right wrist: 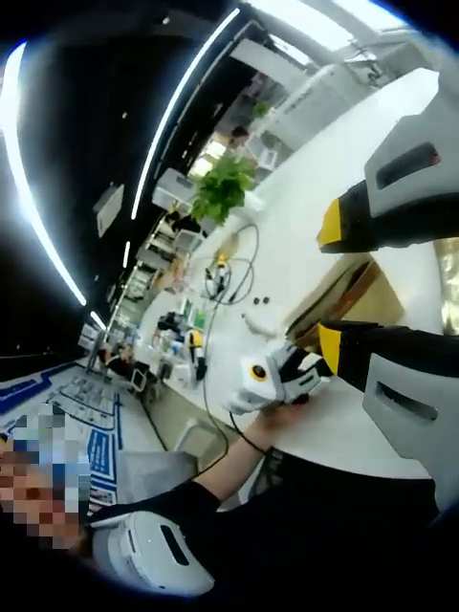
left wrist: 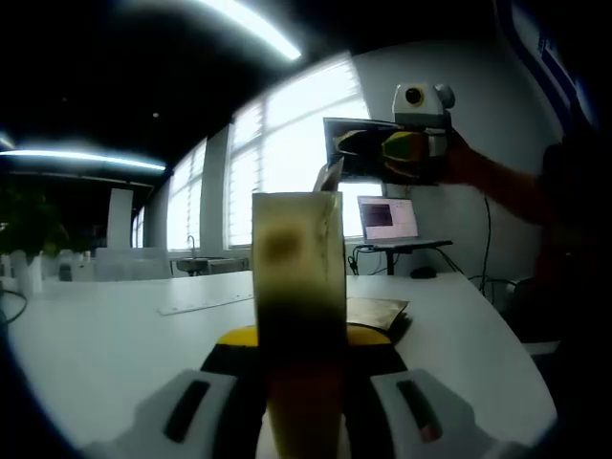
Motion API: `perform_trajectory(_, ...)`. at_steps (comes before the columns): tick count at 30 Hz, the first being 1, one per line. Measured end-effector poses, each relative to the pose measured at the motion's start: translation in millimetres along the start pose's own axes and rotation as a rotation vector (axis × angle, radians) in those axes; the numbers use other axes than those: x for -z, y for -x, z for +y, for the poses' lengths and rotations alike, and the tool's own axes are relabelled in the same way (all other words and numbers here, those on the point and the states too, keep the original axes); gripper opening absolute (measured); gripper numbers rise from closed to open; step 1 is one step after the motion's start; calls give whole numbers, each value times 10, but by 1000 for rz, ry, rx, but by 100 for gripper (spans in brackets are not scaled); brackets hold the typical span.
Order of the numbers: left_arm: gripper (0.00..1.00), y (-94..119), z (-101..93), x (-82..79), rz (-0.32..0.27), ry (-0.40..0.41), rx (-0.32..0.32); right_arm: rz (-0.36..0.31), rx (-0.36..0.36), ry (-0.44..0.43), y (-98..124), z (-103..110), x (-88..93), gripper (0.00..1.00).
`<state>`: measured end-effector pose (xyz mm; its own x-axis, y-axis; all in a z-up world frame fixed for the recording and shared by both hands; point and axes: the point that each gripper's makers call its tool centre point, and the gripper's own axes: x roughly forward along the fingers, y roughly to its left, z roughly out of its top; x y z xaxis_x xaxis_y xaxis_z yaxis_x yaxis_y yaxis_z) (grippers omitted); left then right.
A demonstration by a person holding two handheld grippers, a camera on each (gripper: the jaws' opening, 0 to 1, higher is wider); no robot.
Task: Extract single mask from mask box in order stack masks on table
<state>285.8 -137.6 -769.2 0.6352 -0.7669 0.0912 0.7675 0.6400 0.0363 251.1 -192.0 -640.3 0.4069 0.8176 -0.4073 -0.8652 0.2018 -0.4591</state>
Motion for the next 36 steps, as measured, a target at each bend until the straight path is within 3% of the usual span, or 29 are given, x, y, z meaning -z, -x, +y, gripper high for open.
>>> perform_trajectory(15,31,-9,11,0,2,22,-3,160,-141,190,-265,168,60,24)
perform_trajectory(21,30,4,98,-2,-2,84,-18,175,-150,204,-315,140,71,24)
perform_trajectory(36,30,10,62,0,0,77,-14,282,-253,313,-507,136,119,18)
